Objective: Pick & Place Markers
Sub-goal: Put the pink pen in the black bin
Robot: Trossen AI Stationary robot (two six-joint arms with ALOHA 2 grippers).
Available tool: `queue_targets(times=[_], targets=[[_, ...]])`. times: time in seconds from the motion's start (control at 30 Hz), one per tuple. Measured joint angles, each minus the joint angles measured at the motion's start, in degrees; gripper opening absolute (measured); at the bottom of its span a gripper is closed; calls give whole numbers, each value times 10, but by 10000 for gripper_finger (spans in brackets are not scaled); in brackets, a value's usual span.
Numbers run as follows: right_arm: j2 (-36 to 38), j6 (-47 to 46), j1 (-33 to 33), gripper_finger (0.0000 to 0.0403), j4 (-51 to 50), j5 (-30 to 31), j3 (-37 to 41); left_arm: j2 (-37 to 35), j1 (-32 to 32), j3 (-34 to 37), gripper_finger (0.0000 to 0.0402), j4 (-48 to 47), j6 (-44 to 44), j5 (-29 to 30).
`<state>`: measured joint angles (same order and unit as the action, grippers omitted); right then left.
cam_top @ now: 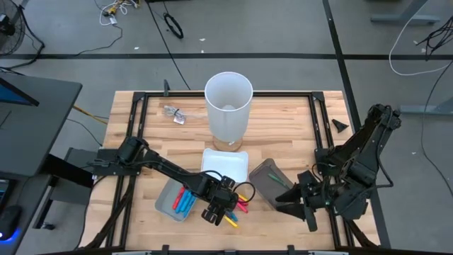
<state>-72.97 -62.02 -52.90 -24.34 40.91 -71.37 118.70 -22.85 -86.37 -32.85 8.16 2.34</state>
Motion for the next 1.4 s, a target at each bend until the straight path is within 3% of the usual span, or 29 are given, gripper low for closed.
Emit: queue_targets(times=[0.33, 0.73, 1.4], targets=[[0, 0, 0, 180, 67, 0, 0, 12, -3, -10, 210, -24, 57, 30], [0, 0, 0, 180, 78, 0, 0, 106, -3, -167, 210, -129, 83, 28], [0, 0, 0, 180, 85, 0, 0, 107, -11, -172, 145, -134, 130, 60]])
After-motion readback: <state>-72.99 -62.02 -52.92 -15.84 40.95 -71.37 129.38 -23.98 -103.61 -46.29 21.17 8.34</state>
